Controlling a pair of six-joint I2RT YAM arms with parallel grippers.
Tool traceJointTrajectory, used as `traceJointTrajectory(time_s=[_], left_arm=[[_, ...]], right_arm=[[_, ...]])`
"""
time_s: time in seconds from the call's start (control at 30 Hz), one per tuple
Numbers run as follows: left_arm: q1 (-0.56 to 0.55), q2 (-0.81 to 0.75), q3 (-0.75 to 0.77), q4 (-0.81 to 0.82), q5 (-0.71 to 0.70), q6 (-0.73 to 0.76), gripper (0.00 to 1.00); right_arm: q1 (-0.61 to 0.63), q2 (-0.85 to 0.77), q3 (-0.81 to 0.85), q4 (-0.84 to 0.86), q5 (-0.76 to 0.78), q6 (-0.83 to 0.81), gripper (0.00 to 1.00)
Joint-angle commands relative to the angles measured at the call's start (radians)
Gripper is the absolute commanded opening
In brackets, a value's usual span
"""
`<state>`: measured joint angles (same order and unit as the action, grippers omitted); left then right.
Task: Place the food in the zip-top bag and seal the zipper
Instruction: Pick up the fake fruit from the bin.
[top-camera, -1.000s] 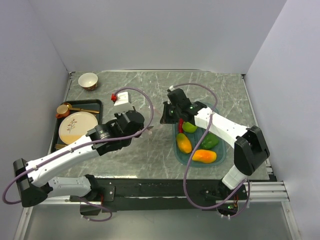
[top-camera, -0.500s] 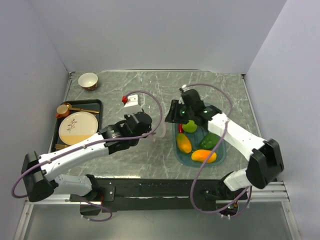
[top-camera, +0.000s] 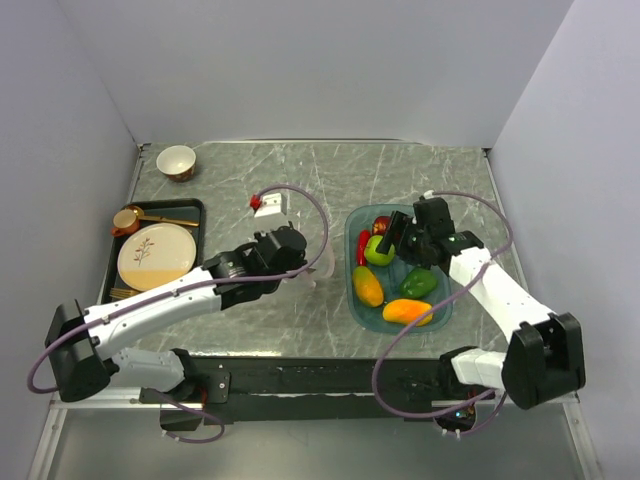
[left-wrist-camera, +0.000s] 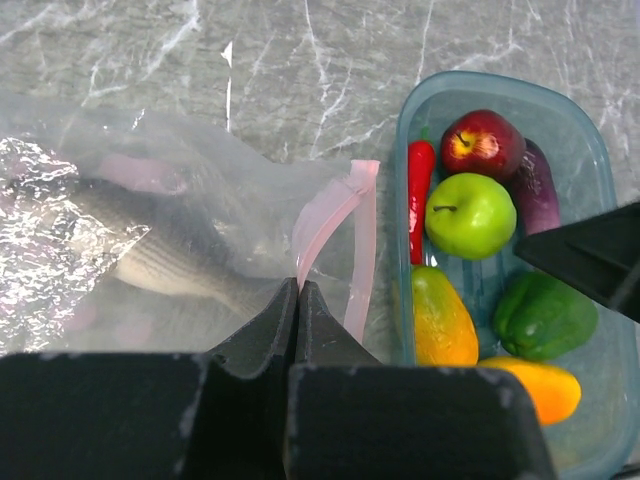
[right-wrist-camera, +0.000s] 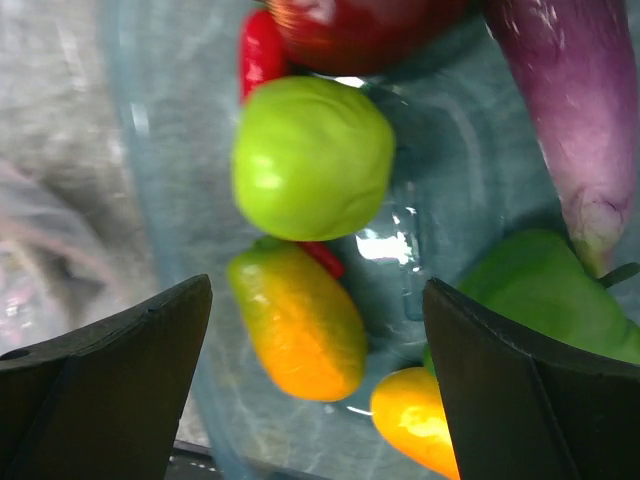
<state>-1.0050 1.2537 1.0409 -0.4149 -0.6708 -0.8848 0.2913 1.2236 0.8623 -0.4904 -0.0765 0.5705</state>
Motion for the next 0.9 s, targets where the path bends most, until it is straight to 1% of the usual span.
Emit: traceJointTrajectory(time_s=[0.0, 0.13, 0.2, 0.4, 0.67, 0.73, 0.77, 0.83, 0.87], left_arm=[[-0.001, -0.06, -0.013, 0.048, 0.036, 0.006, 0.01], [-0.001, -0.069, -0.004, 0.025, 0.037, -0.005, 0.01], [-0.003, -0.076, -0.01, 0.024, 0.034, -0.005, 0.01], [-0.001, -0.071, -0.015, 0.01, 0.025, -0.023, 0.01], [-0.001, -0.042, -0.019, 0.018, 0.043, -0.029, 0.01], [-0.003, -0.031, -0.025, 0.037, 0.051, -0.016, 0.01], [-0.001, -0.027, -0.025, 0.044, 0.05, -0.011, 0.01], [-0.003, -0.013, -0.013, 0.038, 0.043, -0.009, 0.01], [-0.001, -0.011, -0.01, 0.031, 0.042, -0.014, 0.01]], right_arm=[[-0.003, 0.051, 0.018, 0.052, 0.017, -0.041, 0.93], [-0.003, 0.106, 0.033, 0.076, 0.012, -0.047, 0.93], [-0.01, 0.14, 0.053, 0.082, -0.023, -0.032, 0.94], [-0.011, 0.224, 0.092, 0.114, -0.02, -0.018, 0.93], [-0.012, 0.284, 0.11, 0.167, -0.04, -0.014, 0.92], [-0.012, 0.306, 0.113, 0.168, -0.051, -0.011, 0.89], [-0.012, 0.313, 0.115, 0.164, -0.057, -0.014, 0.83], [-0.012, 0.31, 0.11, 0.165, -0.066, -0.011, 0.75], [-0.012, 0.3, 0.107, 0.171, -0.071, -0.012, 0.64]])
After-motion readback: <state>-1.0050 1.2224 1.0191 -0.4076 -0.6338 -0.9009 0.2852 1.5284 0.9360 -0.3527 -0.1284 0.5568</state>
